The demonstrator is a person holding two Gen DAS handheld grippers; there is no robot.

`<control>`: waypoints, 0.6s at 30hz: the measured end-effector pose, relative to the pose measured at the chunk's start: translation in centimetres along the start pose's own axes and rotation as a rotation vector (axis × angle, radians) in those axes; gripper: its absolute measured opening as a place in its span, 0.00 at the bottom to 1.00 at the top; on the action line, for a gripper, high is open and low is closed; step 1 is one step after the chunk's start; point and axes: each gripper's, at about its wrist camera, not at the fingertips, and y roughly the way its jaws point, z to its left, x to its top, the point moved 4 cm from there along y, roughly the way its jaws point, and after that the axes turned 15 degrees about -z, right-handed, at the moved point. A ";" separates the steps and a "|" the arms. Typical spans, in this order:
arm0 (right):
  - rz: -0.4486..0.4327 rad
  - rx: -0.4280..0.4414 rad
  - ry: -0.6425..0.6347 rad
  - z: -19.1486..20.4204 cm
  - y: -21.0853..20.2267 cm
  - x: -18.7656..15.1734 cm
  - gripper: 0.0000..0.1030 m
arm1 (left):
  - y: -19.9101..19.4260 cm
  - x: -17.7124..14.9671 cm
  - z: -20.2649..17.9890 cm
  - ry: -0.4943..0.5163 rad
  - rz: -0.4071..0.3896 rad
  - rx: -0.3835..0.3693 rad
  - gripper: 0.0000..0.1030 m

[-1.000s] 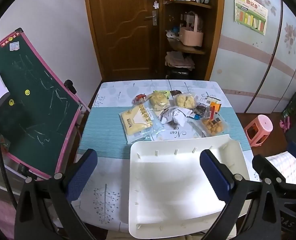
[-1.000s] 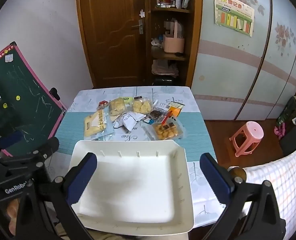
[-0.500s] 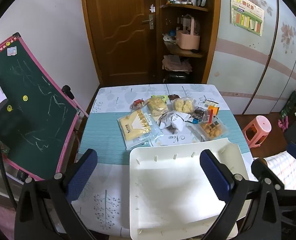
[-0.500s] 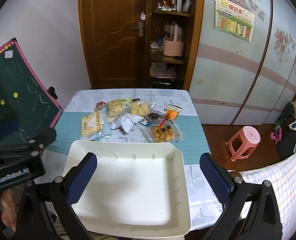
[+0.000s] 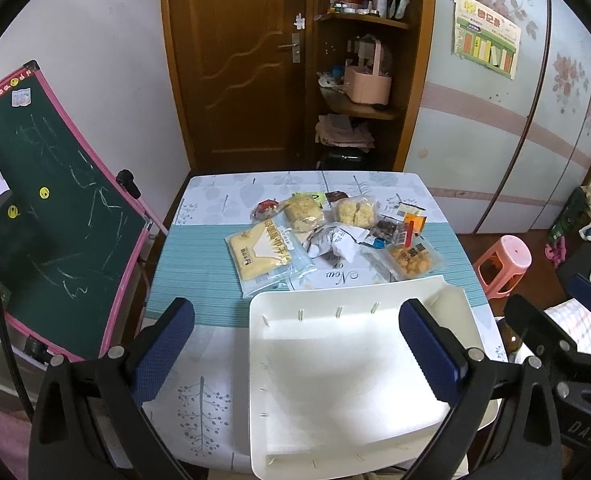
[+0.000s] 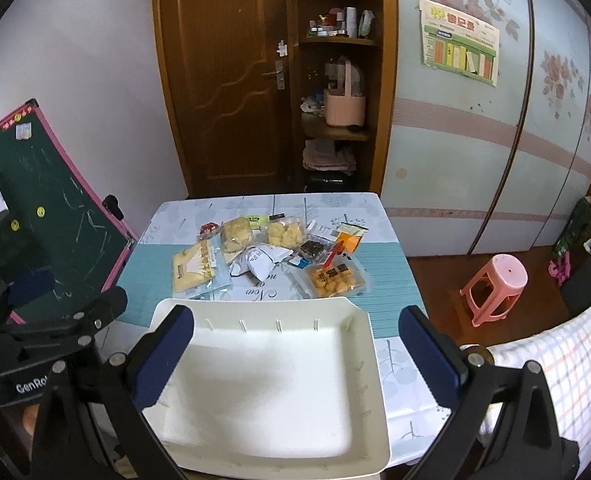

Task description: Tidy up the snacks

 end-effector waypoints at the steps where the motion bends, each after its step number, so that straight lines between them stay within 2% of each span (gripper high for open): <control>1: -0.002 -0.002 0.005 -0.1 -0.1 0.0 1.00 | 0.0 0.0 0.0 0.000 0.001 0.000 0.99; 10: 0.017 0.012 0.046 -0.4 0.0 -0.6 1.00 | -0.2 0.0 -0.1 0.002 0.001 0.000 0.99; 18: 0.018 0.007 0.009 0.3 0.0 -0.7 1.00 | -0.2 -0.3 0.1 0.002 0.016 0.007 0.99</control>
